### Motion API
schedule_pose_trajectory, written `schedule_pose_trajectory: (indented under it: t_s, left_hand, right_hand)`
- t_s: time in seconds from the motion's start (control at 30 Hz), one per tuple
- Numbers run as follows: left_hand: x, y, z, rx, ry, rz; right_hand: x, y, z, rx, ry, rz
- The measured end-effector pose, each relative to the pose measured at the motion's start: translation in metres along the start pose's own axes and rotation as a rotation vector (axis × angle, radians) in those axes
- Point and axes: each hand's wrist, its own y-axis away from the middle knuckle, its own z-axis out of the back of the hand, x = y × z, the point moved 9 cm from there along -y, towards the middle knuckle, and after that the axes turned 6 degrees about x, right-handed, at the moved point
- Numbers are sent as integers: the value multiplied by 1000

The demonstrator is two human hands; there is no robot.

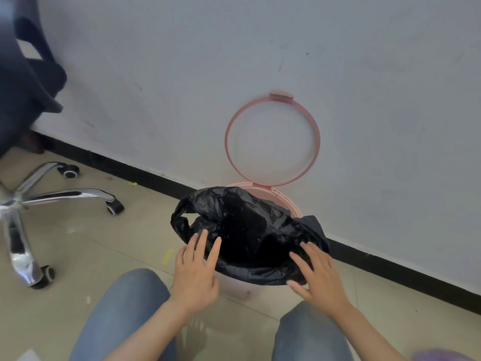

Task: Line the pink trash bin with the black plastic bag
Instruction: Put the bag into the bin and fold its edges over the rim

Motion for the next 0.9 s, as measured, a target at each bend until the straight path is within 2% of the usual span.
schedule_pose_trajectory:
  t_s: [0.1,0.13,0.2,0.37,0.53,0.73,0.9]
  left_hand:
    - [-6,-27,36,-205,31,3]
    - [-6,-41,40,-191,62,41]
    - [6,-70,27,-36,171,146]
    - [42,-108,-23,258,407,236]
    - [48,-101,-36,237,703,297]
    - [49,-67,-34,269,737,382]
    - [61,-19,-31,439,664,370]
  right_hand:
    - [-33,-14,11,-83,-308,-352]
    - [-42,-20,6,-63,-399,-452]
    - [-45,-34,-13,50,-602,-540]
    - [-37,-57,-43,235,-754,-550]
    - [-43,-54,-59,221,-927,-644]
    - [-38,-48,-61,246,-960,-602]
    - [-33,-16,-68,351,-938,-523]
